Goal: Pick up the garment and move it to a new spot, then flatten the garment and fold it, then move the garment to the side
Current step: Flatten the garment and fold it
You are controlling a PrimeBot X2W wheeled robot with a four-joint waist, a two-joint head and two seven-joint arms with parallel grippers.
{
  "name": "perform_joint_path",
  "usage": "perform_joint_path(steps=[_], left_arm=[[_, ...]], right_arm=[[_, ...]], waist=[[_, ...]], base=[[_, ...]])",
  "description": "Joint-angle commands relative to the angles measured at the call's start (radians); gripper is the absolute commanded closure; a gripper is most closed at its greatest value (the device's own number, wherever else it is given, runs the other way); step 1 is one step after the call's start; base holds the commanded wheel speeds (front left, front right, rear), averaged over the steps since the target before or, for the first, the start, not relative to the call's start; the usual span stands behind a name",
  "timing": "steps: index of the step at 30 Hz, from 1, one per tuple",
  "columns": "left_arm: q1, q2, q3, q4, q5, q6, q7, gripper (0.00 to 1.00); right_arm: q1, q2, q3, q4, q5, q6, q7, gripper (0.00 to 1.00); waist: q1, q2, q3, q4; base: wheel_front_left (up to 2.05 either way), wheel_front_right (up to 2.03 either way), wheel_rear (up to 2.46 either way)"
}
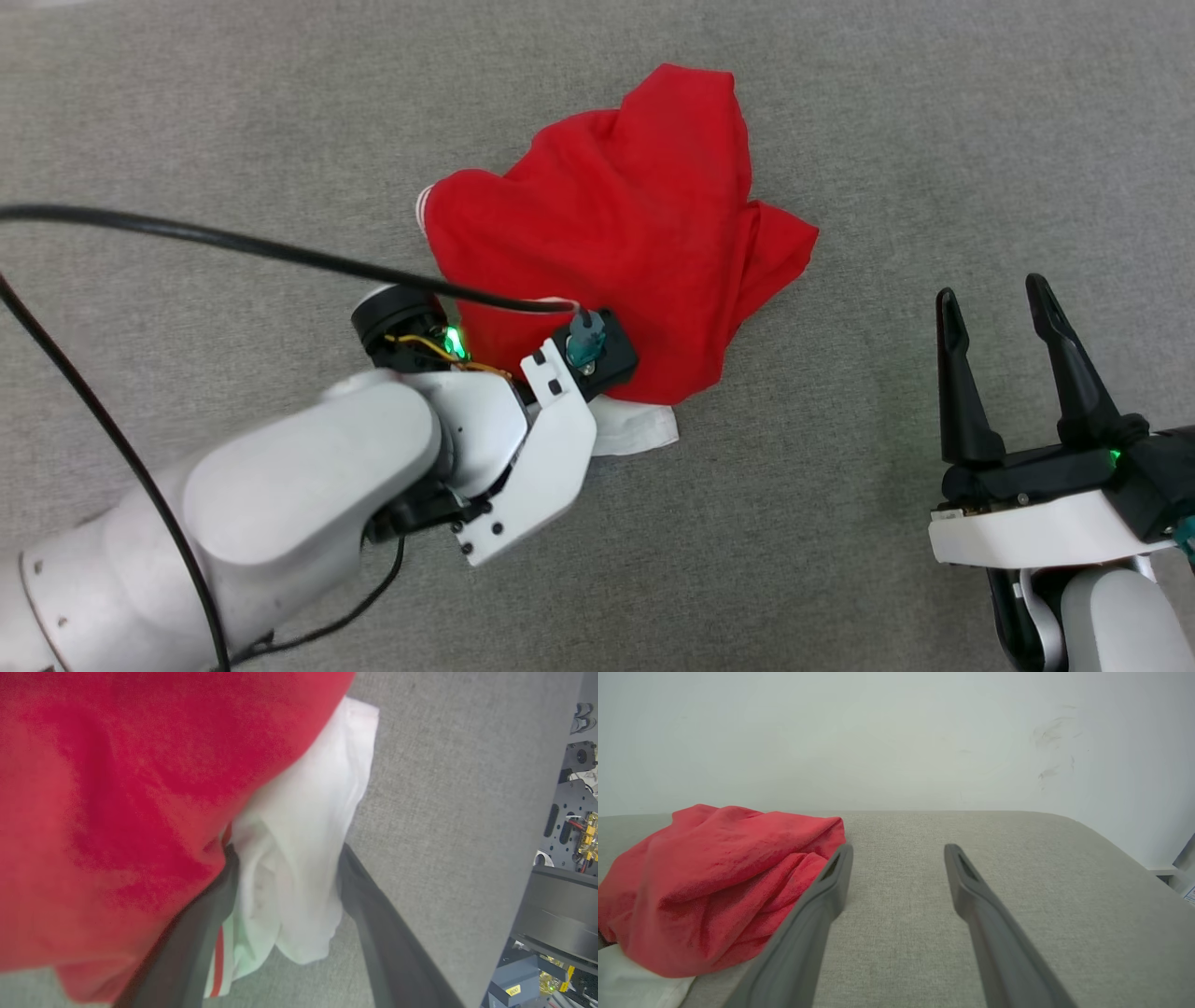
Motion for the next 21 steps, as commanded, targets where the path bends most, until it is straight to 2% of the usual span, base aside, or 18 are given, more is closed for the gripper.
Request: perform_joint_path(steps=[1, 2, 3, 4, 7, 11, 17, 21], left_arm=[[0.042, -0.008, -0.01, 0.003, 0.014, 0.0, 0.023, 0.0], [0.055, -0.007, -0.013, -0.001, 0.021, 0.0, 0.035, 0.29], [0.065, -0.008, -0.015, -0.002, 0.021, 0.0, 0.032, 0.71], [0.072, -0.01, -0.016, -0.004, 0.024, 0.0, 0.028, 1.0], [0.056, -0.005, -0.013, -0.013, 0.034, 0.0, -0.014, 1.0], [0.024, 0.024, -0.005, -0.021, 0.017, 0.0, -0.125, 1.0], [0.034, 0.139, 0.005, 0.0, 0.039, 0.001, -0.251, 1.0], [0.08, 0.227, 0.013, 0.027, 0.039, 0.032, -0.289, 1.0]], right_arm=[[-0.015, 0.001, 0.0, 0.001, 0.006, 0.0, -0.002, 0.0], [-0.016, 0.002, 0.001, 0.002, 0.007, 0.0, -0.002, 0.0], [-0.018, 0.002, -0.001, 0.004, 0.006, 0.0, -0.002, 0.0], [-0.017, 0.002, -0.004, 0.005, 0.005, 0.0, -0.002, 0.0], [0.0, 0.002, -0.01, 0.012, 0.001, 0.0, -0.002, 0.0], [0.022, 0.002, -0.014, 0.017, -0.005, 0.0, -0.002, 0.0], [0.055, 0.002, -0.017, 0.021, -0.022, 0.0, -0.002, 0.0], [0.066, 0.002, -0.016, 0.022, -0.03, 0.0, -0.002, 0.0]], waist=[[-0.0001, 0.0, 0.007, -0.008], [-0.0001, 0.0, 0.008, -0.009], [-0.0001, 0.0, 0.008, -0.009], [-0.0001, 0.0, 0.003, -0.006], [-0.0001, 0.0, -0.02, 0.007], [-0.0001, 0.0, -0.068, 0.037], [-0.0001, 0.0, -0.131, 0.097], [-0.0001, 0.0, -0.152, 0.125]], base=[[0.0, 0.0, 0.0], [0.0, 0.0, 0.0], [0.0, 0.0, 0.0], [0.0, 0.0, 0.0], [0.0, 0.0, 0.0], [0.0, 0.0, 0.0], [0.0, 0.0, 0.0], [0.0, 0.0, 0.0]])
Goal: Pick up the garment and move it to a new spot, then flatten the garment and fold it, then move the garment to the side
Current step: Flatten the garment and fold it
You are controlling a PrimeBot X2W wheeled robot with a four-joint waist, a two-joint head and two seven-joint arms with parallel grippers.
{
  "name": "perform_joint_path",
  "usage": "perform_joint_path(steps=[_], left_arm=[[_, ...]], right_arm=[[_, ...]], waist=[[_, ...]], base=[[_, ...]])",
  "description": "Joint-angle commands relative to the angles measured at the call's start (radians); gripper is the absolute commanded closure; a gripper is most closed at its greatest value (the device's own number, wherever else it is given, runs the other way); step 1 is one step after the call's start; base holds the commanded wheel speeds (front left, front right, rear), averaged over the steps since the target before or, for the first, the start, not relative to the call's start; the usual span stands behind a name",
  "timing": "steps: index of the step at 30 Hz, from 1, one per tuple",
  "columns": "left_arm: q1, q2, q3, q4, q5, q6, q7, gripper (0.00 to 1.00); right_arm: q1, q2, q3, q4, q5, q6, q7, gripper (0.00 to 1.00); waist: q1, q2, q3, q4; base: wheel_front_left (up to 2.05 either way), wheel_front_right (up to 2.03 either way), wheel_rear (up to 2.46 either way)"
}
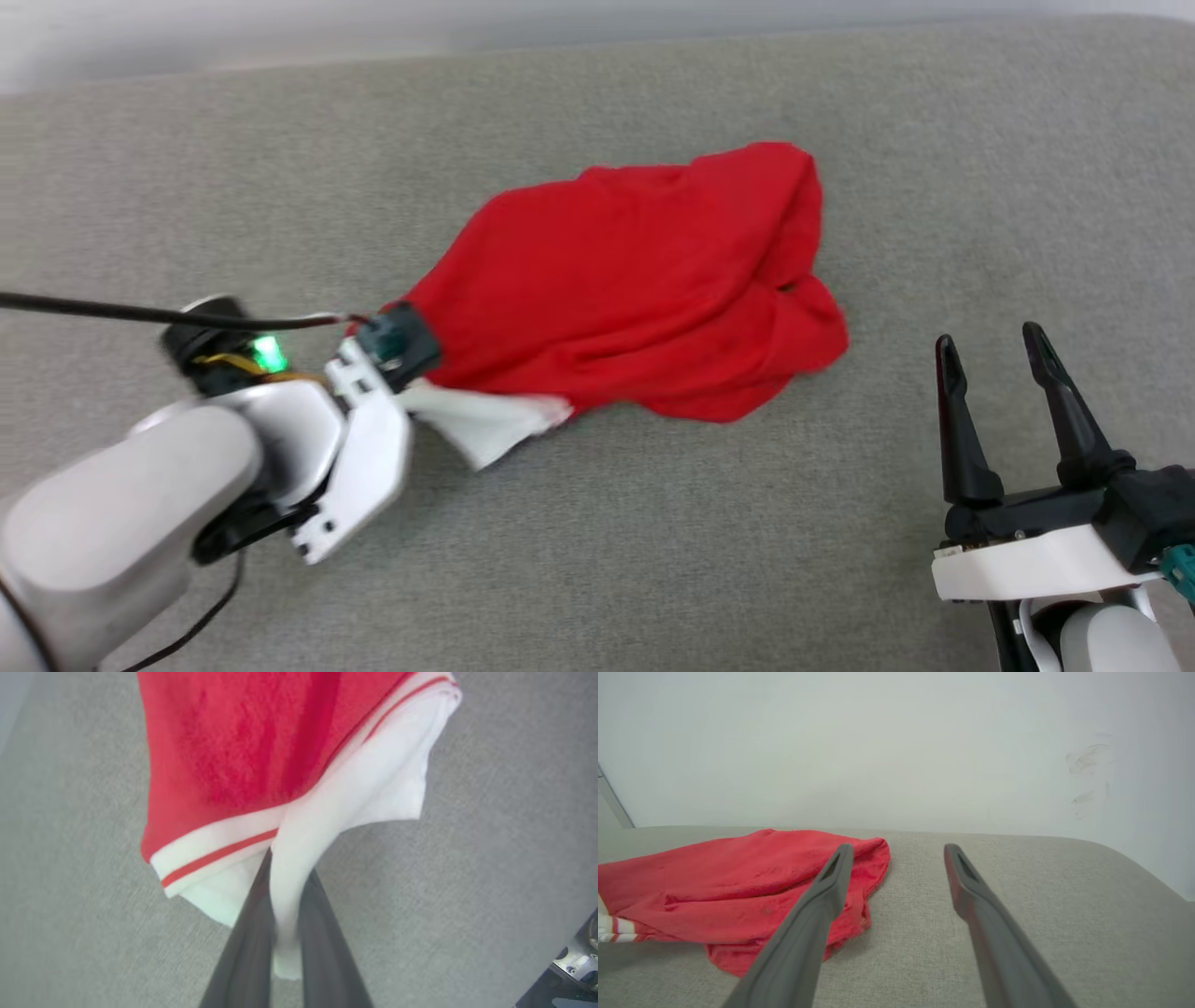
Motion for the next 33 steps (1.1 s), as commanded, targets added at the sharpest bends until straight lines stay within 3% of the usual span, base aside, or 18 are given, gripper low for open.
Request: perform_joint_path(steps=[1, 7, 13, 14, 15, 19, 24, 29, 33], left_arm=[[0.03, 0.021, 0.0, 0.008, -0.004, 0.016, -0.01, 1.0], [0.148, 0.11, -0.003, 0.081, -0.054, 0.065, -0.031, 1.0], [0.238, 0.122, 0.011, 0.141, -0.122, 0.112, -0.081, 1.0], [0.246, 0.112, 0.023, 0.14, -0.132, 0.12, -0.11, 0.16], [0.253, 0.104, 0.034, 0.136, -0.14, 0.128, -0.138, 0.0], [0.267, 0.1, 0.077, 0.122, -0.129, 0.169, -0.267, 0.0], [0.308, 0.13, 0.142, 0.052, -0.138, 0.261, -0.417, 0.0], [0.366, 0.176, 0.2, -0.05, -0.141, 0.385, -0.545, 0.0], [0.421, 0.168, 0.252, -0.12, -0.131, 0.504, -0.691, 0.0]], right_arm=[[0.011, 0.001, 0.0, 0.0, -0.009, 0.0, -0.002, 0.0], [0.025, 0.001, 0.0, 0.005, -0.019, 0.0, -0.002, 0.0], [0.041, 0.001, -0.008, 0.013, -0.023, 0.0, -0.002, 0.0], [0.044, 0.001, -0.01, 0.014, -0.025, 0.0, -0.002, 0.0], [0.044, 0.001, -0.012, 0.015, -0.025, 0.0, -0.002, 0.0], [0.051, 0.001, -0.019, 0.01, -0.04, 0.0, -0.002, 0.0], [0.022, 0.001, -0.038, -0.018, -0.076, 0.0, -0.002, 0.0], [-0.066, -0.035, -0.042, -0.065, -0.12, 0.0, -0.002, 0.0], [-0.174, -0.094, -0.016, -0.069, -0.126, 0.0, -0.002, 0.0]], waist=[[0.0, 0.0, -0.02, 0.023], [0.0, 0.0, -0.029, 0.037], [0.0, 0.0, -0.044, 0.047], [0.0, 0.0, -0.05, 0.05], [0.0, 0.0, -0.058, 0.054], [0.0, 0.0, -0.1, 0.066], [0.0, 0.0, -0.152, 0.08], [0.0, 0.0, -0.169, 0.09], [0.0, 0.0, -0.16, 0.095]], base=[[0.0, 0.0, 0.0], [0.0, 0.0, 0.0], [0.0, 0.0, 0.0], [0.0, 0.0, 0.0], [0.0, 0.0, 0.0], [0.0, 0.0, 0.0], [0.0, 0.0, 0.0], [0.0, 0.0, 0.0], [0.0, 0.0, 0.0]])
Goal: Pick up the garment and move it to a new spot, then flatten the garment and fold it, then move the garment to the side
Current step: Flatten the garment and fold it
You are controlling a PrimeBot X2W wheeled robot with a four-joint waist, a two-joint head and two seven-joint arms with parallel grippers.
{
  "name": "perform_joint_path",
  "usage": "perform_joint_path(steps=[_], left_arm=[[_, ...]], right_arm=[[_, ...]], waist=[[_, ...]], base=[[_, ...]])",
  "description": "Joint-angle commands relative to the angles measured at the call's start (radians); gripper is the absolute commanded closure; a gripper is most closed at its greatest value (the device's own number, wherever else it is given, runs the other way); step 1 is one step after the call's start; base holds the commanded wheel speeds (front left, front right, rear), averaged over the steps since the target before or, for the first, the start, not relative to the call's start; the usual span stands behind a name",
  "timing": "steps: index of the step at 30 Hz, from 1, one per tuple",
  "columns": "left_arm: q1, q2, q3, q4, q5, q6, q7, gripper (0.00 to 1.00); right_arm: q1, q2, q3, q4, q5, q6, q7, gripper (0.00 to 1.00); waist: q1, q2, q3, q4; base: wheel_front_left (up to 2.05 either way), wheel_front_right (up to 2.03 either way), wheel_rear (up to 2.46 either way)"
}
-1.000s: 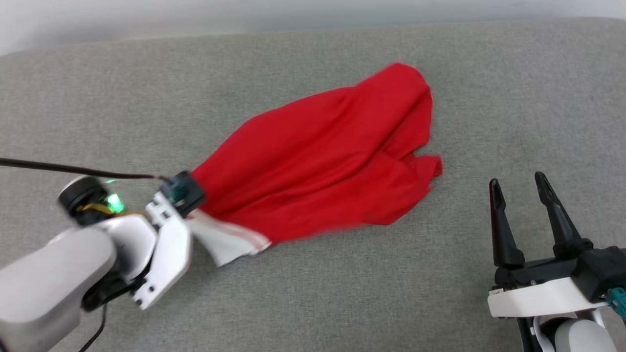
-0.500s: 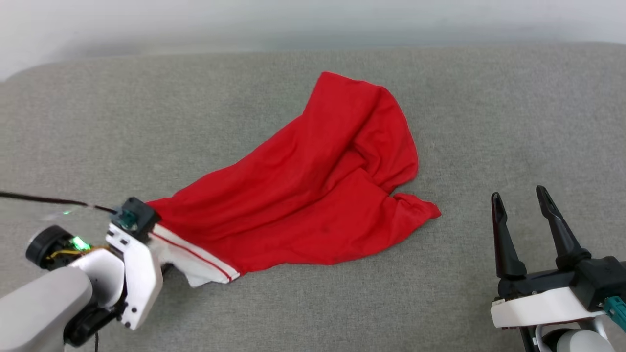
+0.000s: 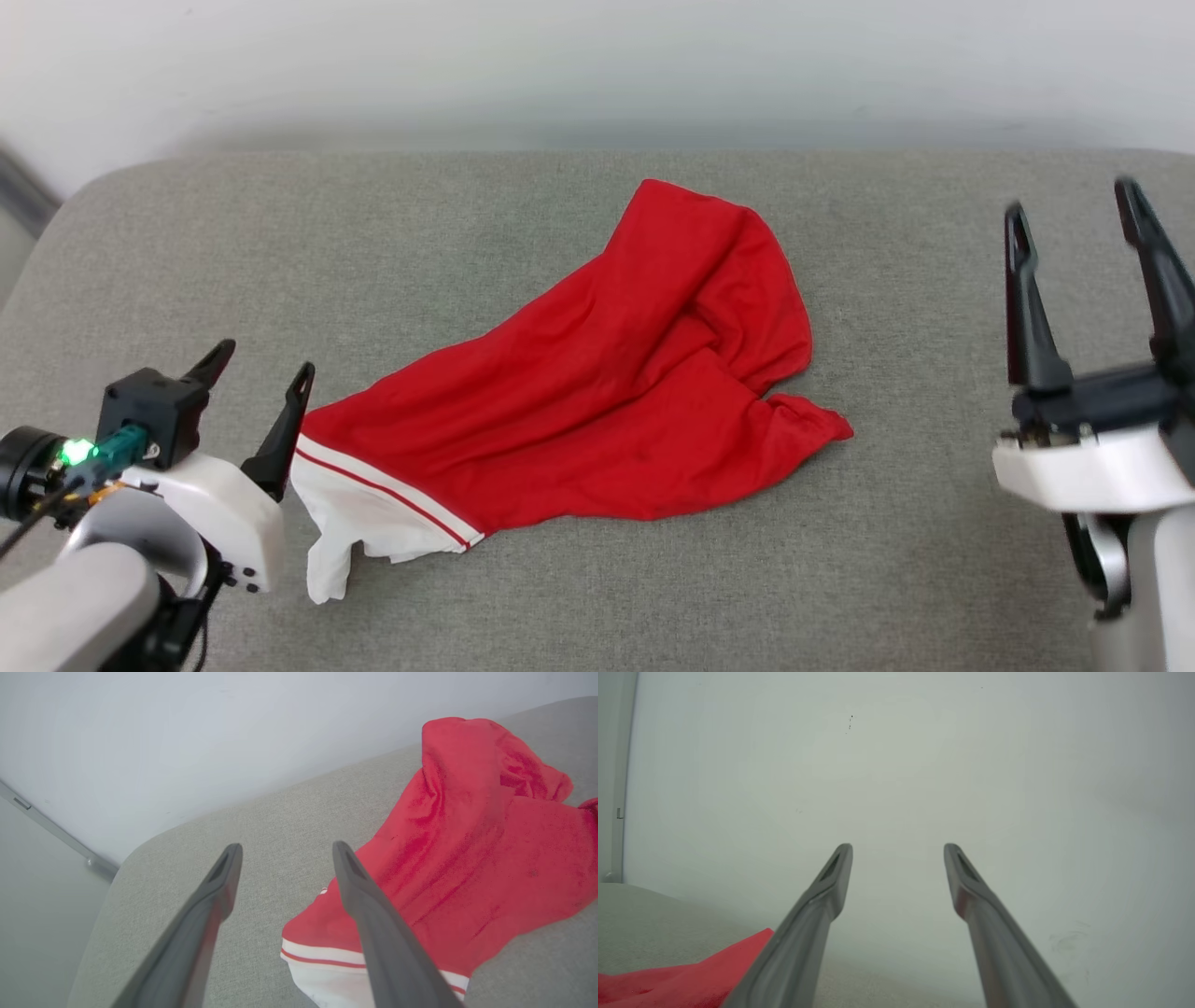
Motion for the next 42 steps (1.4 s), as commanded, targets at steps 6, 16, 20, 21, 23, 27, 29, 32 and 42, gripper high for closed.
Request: perform_joint_path(steps=[6, 16, 20, 21, 23, 27, 29, 32, 42], left_arm=[[0.116, -0.114, 0.13, -0.045, 0.071, 0.165, -0.105, 0.0], [0.332, -0.365, 0.452, -0.105, 0.379, 0.213, -0.105, 0.0], [0.4, -0.464, 0.568, -0.11, 0.48, 0.187, -0.105, 0.0], [0.412, -0.49, 0.597, -0.111, 0.5, 0.177, -0.105, 0.0], [0.431, -0.536, 0.646, -0.113, 0.538, 0.153, -0.105, 0.0], [0.447, -0.628, 0.724, -0.113, 0.609, 0.092, -0.105, 0.0], [0.445, -0.67, 0.753, -0.11, 0.64, 0.057, -0.105, 0.0], [0.428, -0.728, 0.791, -0.101, 0.678, 0.004, -0.105, 0.0], [0.379, -0.869, 0.893, -0.065, 0.778, -0.141, -0.105, 0.0]], right_arm=[[-0.213, -0.137, 0.163, 0.133, 0.004, 0.0, -0.002, 0.0], [-0.515, -0.333, 0.629, 0.367, 0.227, 0.0, 0.261, 0.0], [-0.666, -0.41, 0.875, 0.368, 0.414, 0.0, 0.499, 0.0], [-0.701, -0.422, 0.934, 0.365, 0.462, 0.0, 0.559, 0.0], [-0.774, -0.442, 1.032, 0.359, 0.541, 0.0, 0.667, 0.0], [-0.895, -0.447, 1.191, 0.365, 0.721, 0.0, 0.87, 0.0], [-0.947, -0.442, 1.241, 0.376, 0.777, 0.0, 0.937, 0.0], [-0.991, -0.431, 1.286, 0.414, 0.815, 0.0, 1.004, 0.0], [-0.824, -0.406, 1.326, 0.504, 0.795, 0.001, 1.116, 0.0]], waist=[[0.0001, 0.0, 0.027, 0.005], [0.0001, 0.0, 0.063, 0.019], [0.0001, 0.0, 0.094, 0.027], [0.0001, 0.0, 0.104, 0.03], [0.0001, 0.0, 0.127, 0.038], [0.0001, 0.0, 0.179, 0.055], [0.0001, 0.0, 0.207, 0.067], [0.0001, 0.0, 0.25, 0.083], [0.0001, 0.0, 0.335, 0.116]], base=[[0.0, 0.0, 0.0], [0.0, 0.0, 0.0], [0.0, 0.0, 0.0], [0.0, 0.0, 0.0], [0.0, 0.0, 0.0], [0.0, 0.0, 0.0], [0.0, 0.0, 0.0], [0.0, 0.0, 0.0], [0.0, 0.0, 0.0]])
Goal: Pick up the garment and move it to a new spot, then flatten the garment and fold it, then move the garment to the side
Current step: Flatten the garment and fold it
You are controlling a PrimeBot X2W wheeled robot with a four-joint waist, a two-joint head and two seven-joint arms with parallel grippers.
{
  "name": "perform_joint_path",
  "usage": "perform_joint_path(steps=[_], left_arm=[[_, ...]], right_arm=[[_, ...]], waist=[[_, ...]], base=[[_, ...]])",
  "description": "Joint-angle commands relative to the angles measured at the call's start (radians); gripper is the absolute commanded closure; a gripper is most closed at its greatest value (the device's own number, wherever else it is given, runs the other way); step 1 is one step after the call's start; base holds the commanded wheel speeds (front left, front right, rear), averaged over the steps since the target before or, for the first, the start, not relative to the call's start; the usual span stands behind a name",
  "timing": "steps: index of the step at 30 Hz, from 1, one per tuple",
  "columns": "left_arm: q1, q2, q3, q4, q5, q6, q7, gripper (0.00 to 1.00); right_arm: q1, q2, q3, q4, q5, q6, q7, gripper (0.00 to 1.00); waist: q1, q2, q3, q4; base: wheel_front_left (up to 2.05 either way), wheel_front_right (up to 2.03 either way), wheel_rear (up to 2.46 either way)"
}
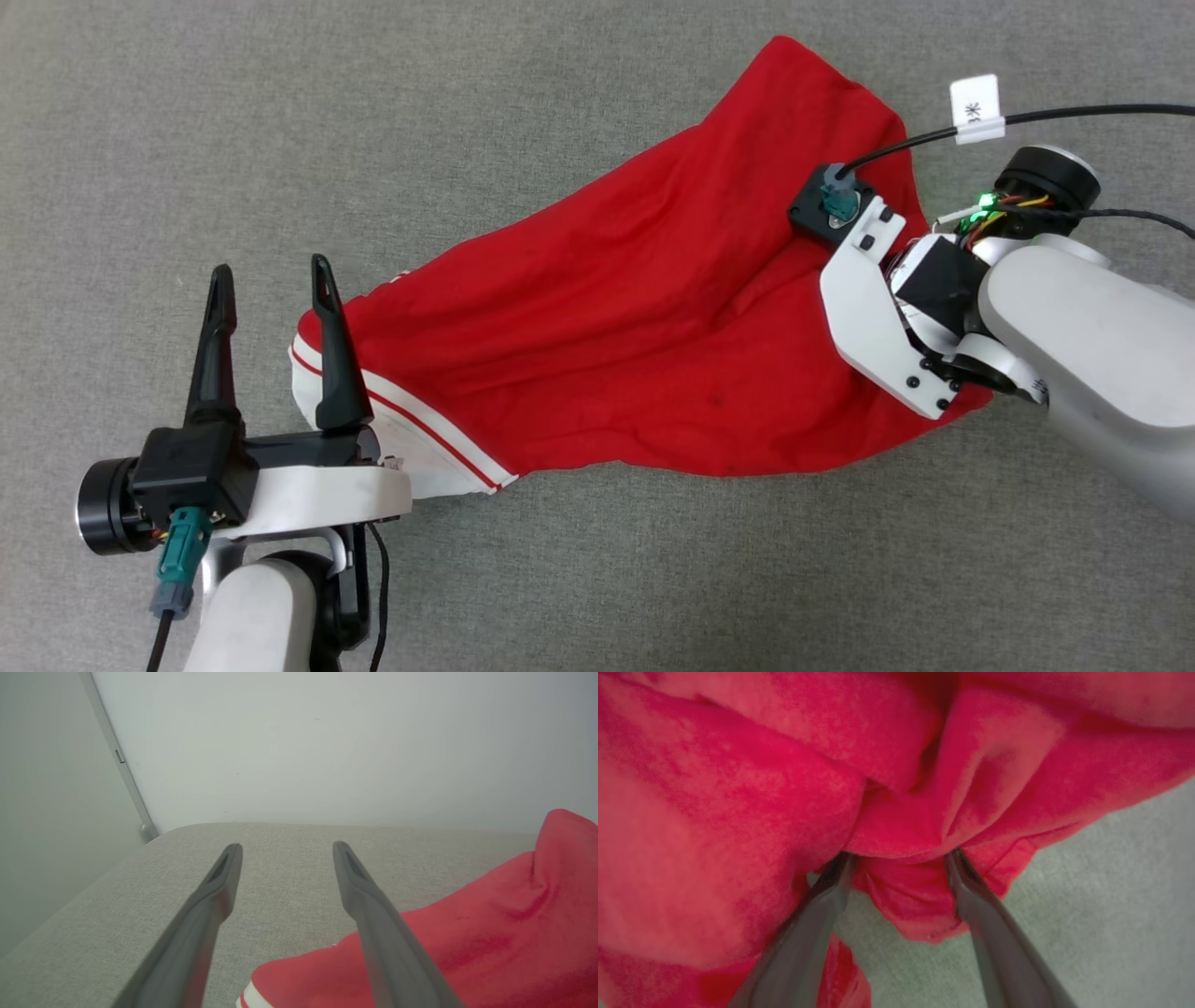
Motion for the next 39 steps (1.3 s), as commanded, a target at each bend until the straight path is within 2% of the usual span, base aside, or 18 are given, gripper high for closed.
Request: perform_joint_path(steps=[1, 3, 4, 5, 10, 13, 18, 22, 27, 31, 35, 39], left_arm=[[-0.008, -0.007, 0.012, 0.004, 0.01, -0.011, -0.003, 0.0], [-0.014, -0.024, 0.029, 0.009, 0.024, -0.032, -0.003, 0.0], [-0.014, -0.03, 0.038, 0.012, 0.031, -0.041, -0.002, 0.0], [-0.012, -0.035, 0.047, 0.015, 0.039, -0.049, -0.003, 0.0], [0.017, -0.055, 0.086, 0.031, 0.067, -0.079, -0.003, 0.0], [0.042, -0.061, 0.105, 0.036, 0.08, -0.094, -0.003, 0.0], [0.098, -0.072, 0.129, 0.044, 0.097, -0.11, -0.003, 0.0], [0.145, -0.079, 0.145, 0.048, 0.106, -0.116, -0.003, 0.0], [0.2, -0.085, 0.159, 0.053, 0.109, -0.123, -0.003, 0.0], [0.227, -0.089, 0.165, 0.058, 0.114, -0.13, -0.003, 0.0], [0.242, -0.091, 0.169, 0.061, 0.121, -0.137, -0.003, 0.0], [0.244, -0.094, 0.173, 0.062, 0.125, -0.146, -0.003, 0.0]], right_arm=[[0.121, 0.005, 0.056, 0.029, 0.005, 0.004, 0.008, 0.0], [0.142, 0.01, 0.06, 0.041, 0.016, 0.004, -0.013, 0.0], [0.145, 0.013, 0.061, 0.041, 0.014, 0.004, -0.029, 0.54], [0.143, 0.016, 0.061, 0.042, 0.015, 0.004, -0.047, 1.0], [0.056, 0.011, 0.039, 0.02, 0.029, 0.002, -0.167, 1.0], [0.008, -0.016, 0.031, -0.027, 0.029, 0.002, -0.229, 1.0], [0.029, -0.12, 0.031, -0.168, 0.03, 0.002, -0.28, 1.0], [0.083, -0.249, 0.031, -0.303, 0.066, 0.002, -0.316, 1.0], [0.23, -0.401, 0.024, -0.411, 0.134, 0.002, -0.351, 1.0], [0.412, -0.484, 0.009, -0.411, 0.18, 0.002, -0.386, 1.0], [0.603, -0.511, -0.023, -0.351, 0.218, 0.002, -0.437, 1.0], [0.772, -0.479, -0.063, -0.272, 0.243, 0.002, -0.477, 1.0]], waist=[[0.0001, 0.0, 0.008, 0.004], [0.0001, 0.0, 0.009, 0.001], [0.0001, 0.0, 0.007, -0.001], [0.0001, 0.0, 0.002, -0.005], [0.0001, 0.0, -0.054, -0.032], [0.0001, 0.0, -0.106, -0.05], [0.0001, 0.0, -0.192, -0.076], [0.0001, 0.0, -0.248, -0.097], [0.0001, 0.0, -0.3, -0.128], [0.0001, 0.0, -0.325, -0.14], [0.0001, 0.0, -0.336, -0.147], [0.0001, 0.0, -0.334, -0.15]], base=[[0.0, 0.0, 0.0], [0.0, 0.0, 0.0], [0.0, 0.0, 0.0], [0.0, 0.0, 0.0], [0.0, 0.0, 0.0], [0.0, 0.0, 0.0], [0.0, 0.0, 0.0], [0.0, 0.0, 0.0], [0.0, 0.0, 0.0], [0.0, 0.0, 0.0], [0.0, 0.0, 0.0], [0.0, 0.0, 0.0]])
